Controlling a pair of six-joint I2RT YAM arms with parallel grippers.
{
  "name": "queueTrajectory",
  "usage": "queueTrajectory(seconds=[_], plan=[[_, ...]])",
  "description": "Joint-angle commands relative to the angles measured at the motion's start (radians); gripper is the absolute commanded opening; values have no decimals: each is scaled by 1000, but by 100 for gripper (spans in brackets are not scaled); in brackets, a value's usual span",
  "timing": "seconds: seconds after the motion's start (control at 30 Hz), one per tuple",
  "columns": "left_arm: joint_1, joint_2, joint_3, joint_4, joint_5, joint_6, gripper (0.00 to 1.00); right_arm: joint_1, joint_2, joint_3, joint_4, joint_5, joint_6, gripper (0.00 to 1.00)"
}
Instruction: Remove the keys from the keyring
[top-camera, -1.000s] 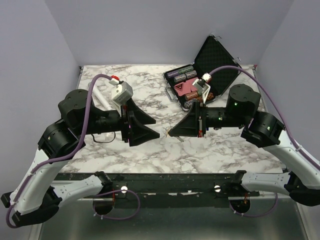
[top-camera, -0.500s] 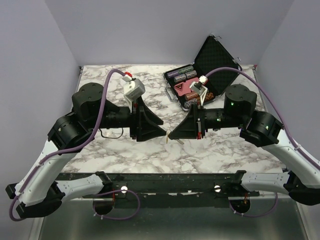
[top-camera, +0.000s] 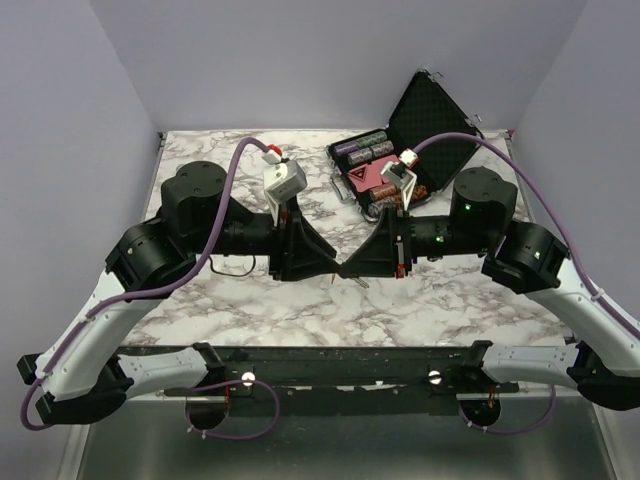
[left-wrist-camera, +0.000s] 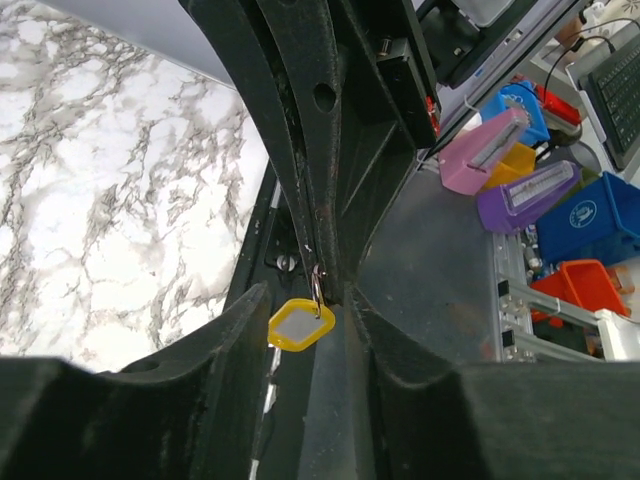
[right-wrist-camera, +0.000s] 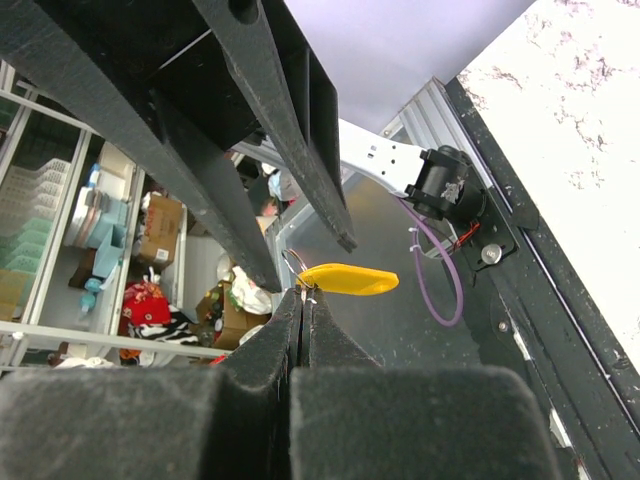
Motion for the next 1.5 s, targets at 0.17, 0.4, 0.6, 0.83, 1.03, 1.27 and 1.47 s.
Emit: queueTrajectory(seconds=[0.17,0.4,0.6,0.83,1.03,1.27,1.47], plan=[[-27,12,32,-34,-49,19,6,10,-2,39,-39,-32,-22,1],[-33,-11,4,19,-52,-42,0,10,-20,27,-28,-17,-32,2],[-33,-57,-42,105,-50,-131,0,11,-60,-18,46,-6,-19,29],[-33,-94,-106,164,-67,-197,0,10,-97,-56,176,-23,15,36],[-34,-102,-131,210,-58,-234,0,10,-78,-64,211,-35,23,38],[-34,-99,-112,236,-42,-251,0,11,-83,-61,227,-8,14,48],[-34,-103,-95,201,-41,-240,0,10,-141,-75,271,35,15,56]])
